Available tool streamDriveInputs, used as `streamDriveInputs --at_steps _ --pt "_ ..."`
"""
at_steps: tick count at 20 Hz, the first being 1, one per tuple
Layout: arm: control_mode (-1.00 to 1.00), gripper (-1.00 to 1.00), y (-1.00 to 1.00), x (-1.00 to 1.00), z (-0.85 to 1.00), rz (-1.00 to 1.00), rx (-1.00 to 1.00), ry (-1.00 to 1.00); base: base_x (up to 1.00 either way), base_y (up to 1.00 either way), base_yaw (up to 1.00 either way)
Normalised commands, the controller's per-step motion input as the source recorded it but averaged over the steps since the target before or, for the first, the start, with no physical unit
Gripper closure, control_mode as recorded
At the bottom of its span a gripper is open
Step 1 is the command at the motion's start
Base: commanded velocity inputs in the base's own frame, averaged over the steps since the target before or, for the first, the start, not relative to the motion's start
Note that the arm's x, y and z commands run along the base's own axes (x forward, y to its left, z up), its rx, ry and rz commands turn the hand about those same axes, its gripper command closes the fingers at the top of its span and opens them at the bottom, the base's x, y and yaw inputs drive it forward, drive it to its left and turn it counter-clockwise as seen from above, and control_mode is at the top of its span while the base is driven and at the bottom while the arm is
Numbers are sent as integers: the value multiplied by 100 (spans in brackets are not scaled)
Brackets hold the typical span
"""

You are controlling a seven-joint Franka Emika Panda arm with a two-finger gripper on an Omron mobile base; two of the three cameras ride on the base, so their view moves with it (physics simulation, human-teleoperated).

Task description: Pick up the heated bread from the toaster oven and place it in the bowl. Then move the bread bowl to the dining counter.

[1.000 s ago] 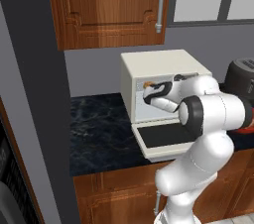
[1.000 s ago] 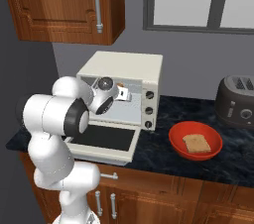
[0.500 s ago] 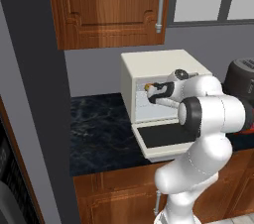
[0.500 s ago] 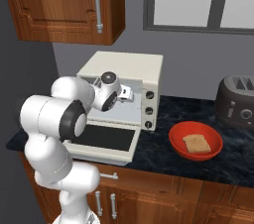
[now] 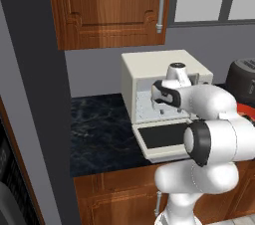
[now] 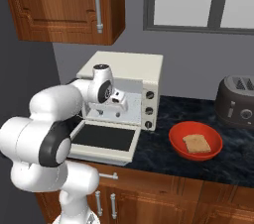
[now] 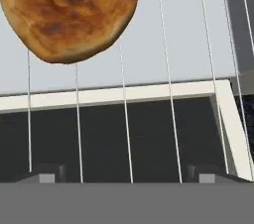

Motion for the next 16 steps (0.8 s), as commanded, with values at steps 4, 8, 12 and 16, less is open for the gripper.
streamDriveInputs --at_steps 4,8,12,16 --pt "-100 -100 -3 -100 -4 -4 0 46 0 0 0" --pt "-100 -100 -9 -100 -35 -3 0 35 0 0 0" --pt "-100 -100 -1 -100 -19 -3 4 -3 0 0 0" --pt "-100 -100 11 -34 53 -8 3 -32 0 0 0"
